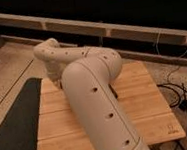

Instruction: Pick up the ceramic bowl

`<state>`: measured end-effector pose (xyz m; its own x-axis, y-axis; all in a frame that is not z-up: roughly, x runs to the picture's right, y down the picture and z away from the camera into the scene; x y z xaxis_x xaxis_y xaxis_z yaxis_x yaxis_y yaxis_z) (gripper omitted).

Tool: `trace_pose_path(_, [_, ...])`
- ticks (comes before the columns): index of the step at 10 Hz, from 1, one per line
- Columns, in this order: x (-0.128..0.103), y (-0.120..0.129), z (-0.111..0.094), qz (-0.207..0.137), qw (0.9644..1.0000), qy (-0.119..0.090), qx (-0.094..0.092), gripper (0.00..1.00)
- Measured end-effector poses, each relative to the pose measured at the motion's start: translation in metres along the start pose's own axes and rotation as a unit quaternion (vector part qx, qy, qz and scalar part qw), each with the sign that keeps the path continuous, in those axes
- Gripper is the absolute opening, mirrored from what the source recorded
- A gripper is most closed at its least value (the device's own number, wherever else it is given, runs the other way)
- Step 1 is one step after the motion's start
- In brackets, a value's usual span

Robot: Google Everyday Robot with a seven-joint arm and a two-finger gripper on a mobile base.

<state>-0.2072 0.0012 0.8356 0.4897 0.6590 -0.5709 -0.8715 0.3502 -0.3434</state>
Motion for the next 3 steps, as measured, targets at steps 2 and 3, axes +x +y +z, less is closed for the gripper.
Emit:
trace_pose_path(2, [-0.004,0.017,-0.055,-0.022,0.9979,-0.060,0.012,0.00])
trace_pose_path(3, [-0.004,0.023,-0.075,-0.027,0.9962,-0.081,0.016,0.00])
